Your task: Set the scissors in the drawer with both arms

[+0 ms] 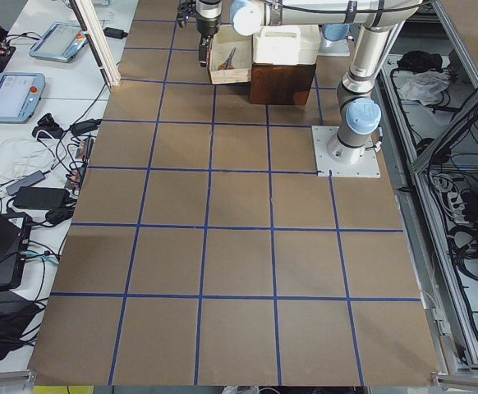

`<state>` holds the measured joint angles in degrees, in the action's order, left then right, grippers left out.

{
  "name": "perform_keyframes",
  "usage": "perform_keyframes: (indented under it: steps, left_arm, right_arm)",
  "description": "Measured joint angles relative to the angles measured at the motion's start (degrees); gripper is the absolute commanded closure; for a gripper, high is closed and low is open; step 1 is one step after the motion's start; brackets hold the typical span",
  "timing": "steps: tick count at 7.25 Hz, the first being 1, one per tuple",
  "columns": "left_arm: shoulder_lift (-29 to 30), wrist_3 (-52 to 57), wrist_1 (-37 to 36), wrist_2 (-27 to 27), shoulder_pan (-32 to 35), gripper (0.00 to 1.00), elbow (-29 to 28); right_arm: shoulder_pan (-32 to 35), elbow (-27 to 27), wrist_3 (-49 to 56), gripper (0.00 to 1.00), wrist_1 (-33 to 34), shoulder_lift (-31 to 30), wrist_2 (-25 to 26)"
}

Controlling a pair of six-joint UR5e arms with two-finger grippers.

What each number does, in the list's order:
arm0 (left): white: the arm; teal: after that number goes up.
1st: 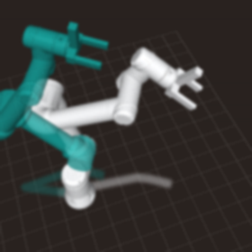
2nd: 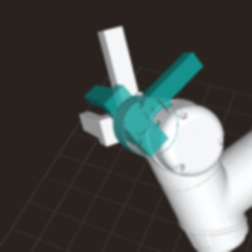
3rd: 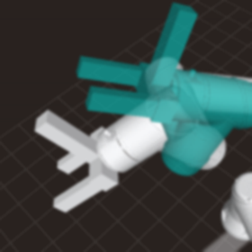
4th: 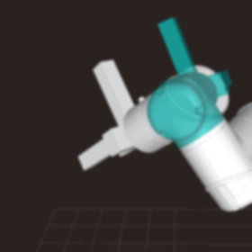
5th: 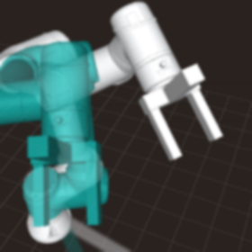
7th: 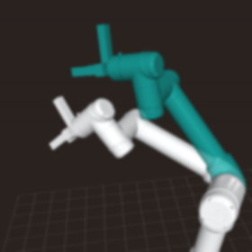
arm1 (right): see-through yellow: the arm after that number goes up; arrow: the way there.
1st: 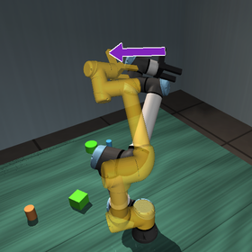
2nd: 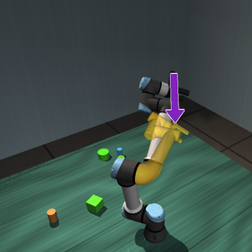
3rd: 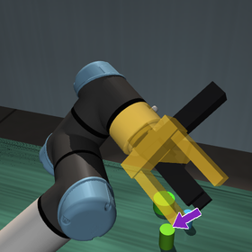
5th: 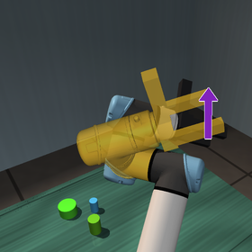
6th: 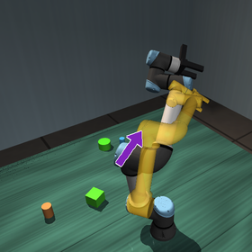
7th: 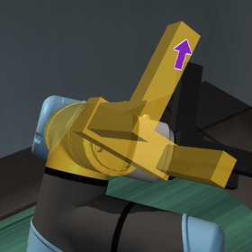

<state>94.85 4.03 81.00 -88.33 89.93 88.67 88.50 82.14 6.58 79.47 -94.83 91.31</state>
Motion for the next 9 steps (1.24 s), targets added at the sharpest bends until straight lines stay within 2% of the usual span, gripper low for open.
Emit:
perform_keyframes:
  steps: [4, 9]
  left_arm:
    - [-3.2, -3.3, 3.8, -1.5, -2.1, 0.0, 1.6]
    - [-7.5, -4.2, 4.2, -1.3, -2.0, 0.0, 6.2]
  right_arm:
    - [0.1, 1.0, 0.6, 0.0, -0.4, -0.5, -0.6]
    - [0.0, 1.8, 0.7, 0.0, 0.2, -0.5, -2.0]
